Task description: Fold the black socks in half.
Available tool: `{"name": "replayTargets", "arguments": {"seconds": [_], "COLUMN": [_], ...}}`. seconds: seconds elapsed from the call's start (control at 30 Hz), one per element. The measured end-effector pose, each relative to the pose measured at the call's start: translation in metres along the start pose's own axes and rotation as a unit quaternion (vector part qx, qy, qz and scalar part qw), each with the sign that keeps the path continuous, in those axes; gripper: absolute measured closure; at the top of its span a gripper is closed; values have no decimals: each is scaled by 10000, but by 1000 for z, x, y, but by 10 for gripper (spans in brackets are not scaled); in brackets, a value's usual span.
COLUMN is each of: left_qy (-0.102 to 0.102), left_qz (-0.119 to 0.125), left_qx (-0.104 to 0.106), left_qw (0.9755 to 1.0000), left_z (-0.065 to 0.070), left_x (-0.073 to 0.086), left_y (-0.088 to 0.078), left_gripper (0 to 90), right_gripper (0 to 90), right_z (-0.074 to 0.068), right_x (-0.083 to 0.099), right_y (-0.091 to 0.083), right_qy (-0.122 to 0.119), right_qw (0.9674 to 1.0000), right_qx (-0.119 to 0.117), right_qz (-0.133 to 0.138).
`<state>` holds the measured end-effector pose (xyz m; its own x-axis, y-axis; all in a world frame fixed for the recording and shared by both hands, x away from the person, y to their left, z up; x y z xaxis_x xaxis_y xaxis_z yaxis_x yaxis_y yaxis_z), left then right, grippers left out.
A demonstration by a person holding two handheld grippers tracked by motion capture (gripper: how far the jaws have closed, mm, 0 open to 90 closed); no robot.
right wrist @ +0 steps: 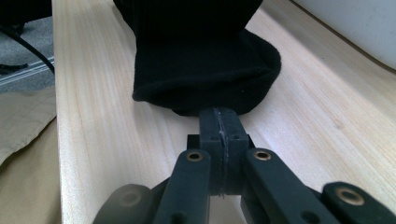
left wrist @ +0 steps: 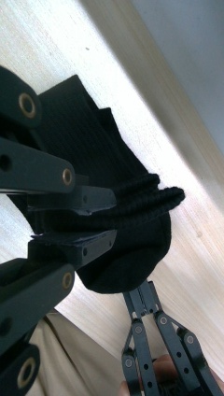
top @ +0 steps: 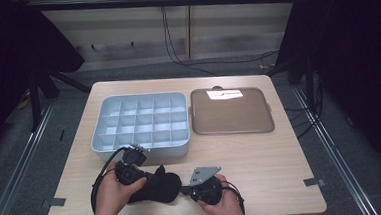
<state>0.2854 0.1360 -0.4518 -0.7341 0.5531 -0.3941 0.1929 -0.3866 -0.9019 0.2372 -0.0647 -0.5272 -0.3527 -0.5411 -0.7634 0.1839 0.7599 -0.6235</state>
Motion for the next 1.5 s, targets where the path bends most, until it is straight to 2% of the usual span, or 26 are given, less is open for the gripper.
{"name": "replayTargets", "arguments": {"seconds": [0.67,1.5], "left_qy": [112,171], "left_qz": [-56,-142], "left_qx": [67,51], "left_qw": [9999,9997], "left_z": [8,12], "left_x": [-3,-3], "left_y": [7,16], "left_gripper": [792,788], "right_gripper": [900,900], "right_z": [0,-1], "right_x": [-1,-1], "right_y": [1,1], "right_qy": [22,52], "right_qw": [10000,10000], "right_qx": [17,-15], "right_qz": [-13,-7]}}
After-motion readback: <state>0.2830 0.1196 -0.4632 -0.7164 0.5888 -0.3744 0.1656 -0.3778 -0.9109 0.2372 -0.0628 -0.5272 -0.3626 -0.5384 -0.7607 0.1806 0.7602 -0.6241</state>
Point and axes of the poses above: each handheld gripper's, and its own axes: y roughly forward along the jaws, x roughly out of its underside, z roughly to its right, the point moved 3 cm from there along y, roughly forward along the jaws, and after that the axes turned 9 degrees about -x, right-handed, at the moved point
